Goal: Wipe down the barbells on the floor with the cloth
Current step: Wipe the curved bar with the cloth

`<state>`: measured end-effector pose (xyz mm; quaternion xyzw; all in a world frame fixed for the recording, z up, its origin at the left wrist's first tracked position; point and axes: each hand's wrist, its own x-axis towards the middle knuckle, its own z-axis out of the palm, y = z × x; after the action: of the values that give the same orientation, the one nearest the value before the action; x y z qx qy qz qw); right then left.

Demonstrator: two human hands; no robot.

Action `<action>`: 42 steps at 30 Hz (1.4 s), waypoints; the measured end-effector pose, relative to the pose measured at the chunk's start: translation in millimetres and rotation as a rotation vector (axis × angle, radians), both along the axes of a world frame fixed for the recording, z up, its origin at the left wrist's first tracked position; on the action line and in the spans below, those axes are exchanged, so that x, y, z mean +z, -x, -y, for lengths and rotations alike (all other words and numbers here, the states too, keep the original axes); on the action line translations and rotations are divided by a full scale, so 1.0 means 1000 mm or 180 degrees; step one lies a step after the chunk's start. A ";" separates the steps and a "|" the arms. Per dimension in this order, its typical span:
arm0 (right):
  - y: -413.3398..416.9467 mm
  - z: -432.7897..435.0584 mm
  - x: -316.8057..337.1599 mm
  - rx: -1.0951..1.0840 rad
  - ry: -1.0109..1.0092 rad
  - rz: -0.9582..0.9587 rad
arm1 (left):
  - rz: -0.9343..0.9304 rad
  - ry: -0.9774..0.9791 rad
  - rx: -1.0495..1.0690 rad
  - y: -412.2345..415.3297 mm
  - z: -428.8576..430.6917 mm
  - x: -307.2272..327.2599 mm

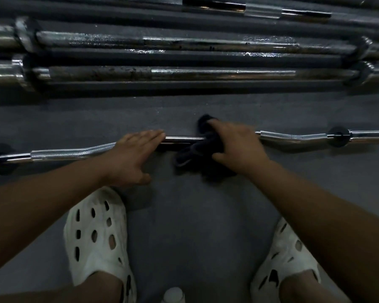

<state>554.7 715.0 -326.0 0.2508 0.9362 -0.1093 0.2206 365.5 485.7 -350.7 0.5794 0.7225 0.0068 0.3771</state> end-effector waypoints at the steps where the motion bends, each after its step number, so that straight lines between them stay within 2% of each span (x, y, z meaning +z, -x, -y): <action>1: -0.010 -0.017 -0.002 -0.0396 -0.0095 0.0005 | 0.0006 0.0003 0.0003 0.000 0.000 -0.001; 3: -0.016 -0.020 -0.003 -0.1152 -0.0285 0.0075 | -0.0058 -0.0026 -0.0014 -0.001 0.000 -0.001; 4: -0.010 -0.006 -0.007 -0.1304 -0.0401 0.0088 | -0.0106 -0.0020 -0.0039 -0.002 0.000 0.000; 6: 0.017 0.033 -0.009 -0.0961 -0.0469 -0.0134 | -0.0139 0.0015 -0.0081 -0.004 -0.002 0.003; 8: 0.040 0.059 -0.002 -0.0232 -0.0117 -0.0381 | -0.0139 0.0041 -0.0087 -0.004 -0.003 0.006; 11: 0.037 0.020 0.007 0.0281 0.0346 -0.0206 | -0.0059 0.0051 -0.0059 -0.002 -0.001 0.005; 14: -0.011 -0.039 0.005 -0.0464 0.0114 0.0190 | -0.0017 0.0008 -0.0048 -0.001 -0.001 0.003; 17: -0.016 -0.025 0.001 -0.1198 -0.0271 0.0054 | -0.0127 -0.0027 -0.0075 -0.004 0.000 0.001; 19: 0.021 0.022 -0.006 -0.0920 -0.0281 -0.0213 | -0.0210 -0.0063 -0.0090 -0.006 0.001 0.000; 22: 0.073 0.099 -0.008 -0.0026 0.0209 -0.0696 | -0.0033 -0.0277 0.0168 -0.004 -0.001 -0.002; 25: 0.074 0.089 0.003 0.0408 0.0446 -0.0720 | 0.0309 -0.0329 0.0532 0.002 -0.002 -0.002; 27: 0.042 0.049 0.000 0.0191 0.0499 -0.0564 | 0.0355 -0.0312 0.0449 0.003 0.000 -0.002; 29: 0.001 0.012 -0.001 -0.0430 0.0209 -0.0553 | 0.0355 -0.0237 0.0413 0.002 0.001 -0.001; 31: -0.015 0.017 -0.006 -0.0995 0.0010 -0.0698 | 0.0293 -0.0167 0.0383 -0.001 -0.001 0.002; 32: -0.007 0.034 -0.010 -0.1063 -0.0005 -0.0799 | 0.0257 -0.0142 0.0364 -0.001 -0.003 0.003; 33: 0.010 0.057 -0.011 -0.1016 0.0068 -0.0949 | 0.0250 -0.0146 0.0366 -0.001 -0.004 0.003; 35: 0.042 0.102 -0.006 -0.0374 0.0483 -0.1113 | 0.0313 -0.0187 0.0429 0.000 -0.003 0.003; 37: 0.054 0.113 0.004 0.0230 0.0999 -0.1054 | 0.0461 -0.0268 0.0532 0.003 0.000 0.002; 38: 0.050 0.101 0.004 0.0304 0.1034 -0.1037 | 0.0492 -0.0331 0.0564 0.004 0.001 0.001; 40: 0.025 0.065 -0.004 -0.0070 0.0671 -0.0858 | 0.0473 -0.0372 0.0561 0.005 0.001 0.002; 42: 0.000 0.040 -0.008 -0.0995 0.0226 -0.0740 | 0.0429 -0.0335 0.0534 0.003 0.002 0.003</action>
<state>555.2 675.2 -333.9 0.3709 0.9006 -0.2034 0.1001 362.7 483.8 -348.0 0.5341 0.7401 0.1152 0.3921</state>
